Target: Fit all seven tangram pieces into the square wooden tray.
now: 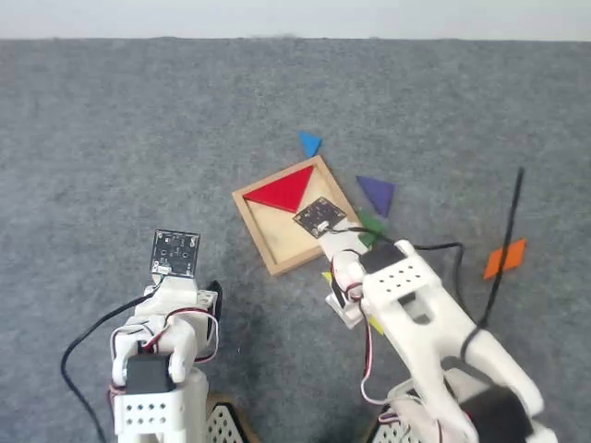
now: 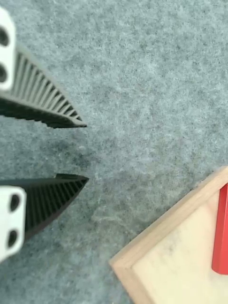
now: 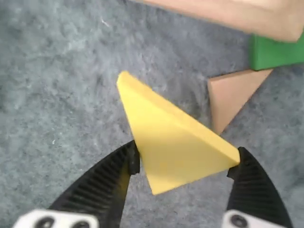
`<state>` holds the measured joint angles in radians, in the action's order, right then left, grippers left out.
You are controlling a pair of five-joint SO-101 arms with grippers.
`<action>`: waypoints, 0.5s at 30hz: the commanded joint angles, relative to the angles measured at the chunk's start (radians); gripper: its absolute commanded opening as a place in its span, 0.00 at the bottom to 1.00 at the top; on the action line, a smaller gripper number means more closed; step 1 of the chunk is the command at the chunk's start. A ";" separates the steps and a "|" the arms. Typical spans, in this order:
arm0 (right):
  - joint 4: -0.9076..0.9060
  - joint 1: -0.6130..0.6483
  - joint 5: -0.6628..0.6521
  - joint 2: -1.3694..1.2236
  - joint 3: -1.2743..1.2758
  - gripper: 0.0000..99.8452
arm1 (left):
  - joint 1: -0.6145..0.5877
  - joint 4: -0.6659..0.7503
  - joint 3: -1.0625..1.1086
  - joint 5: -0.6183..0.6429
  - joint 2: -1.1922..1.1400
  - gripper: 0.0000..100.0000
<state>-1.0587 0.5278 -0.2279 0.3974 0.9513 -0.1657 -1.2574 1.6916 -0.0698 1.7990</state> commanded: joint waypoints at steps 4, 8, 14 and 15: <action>-0.081 -0.010 0.014 0.099 -0.077 0.28 | 0.003 -0.009 -0.008 -0.006 0.028 0.15; -0.111 -0.010 0.012 0.099 -0.150 0.28 | 0.003 -0.009 -0.008 -0.006 0.028 0.15; -0.143 -0.004 0.008 0.030 -0.204 0.29 | 0.003 -0.009 -0.008 -0.006 0.028 0.15; -0.139 -0.002 0.008 0.013 -0.193 0.32 | 0.003 -0.009 -0.008 -0.006 0.028 0.15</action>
<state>-1.1861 0.5278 -0.2248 0.4434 0.8025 -0.1657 -1.2574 1.6916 -0.0698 1.7990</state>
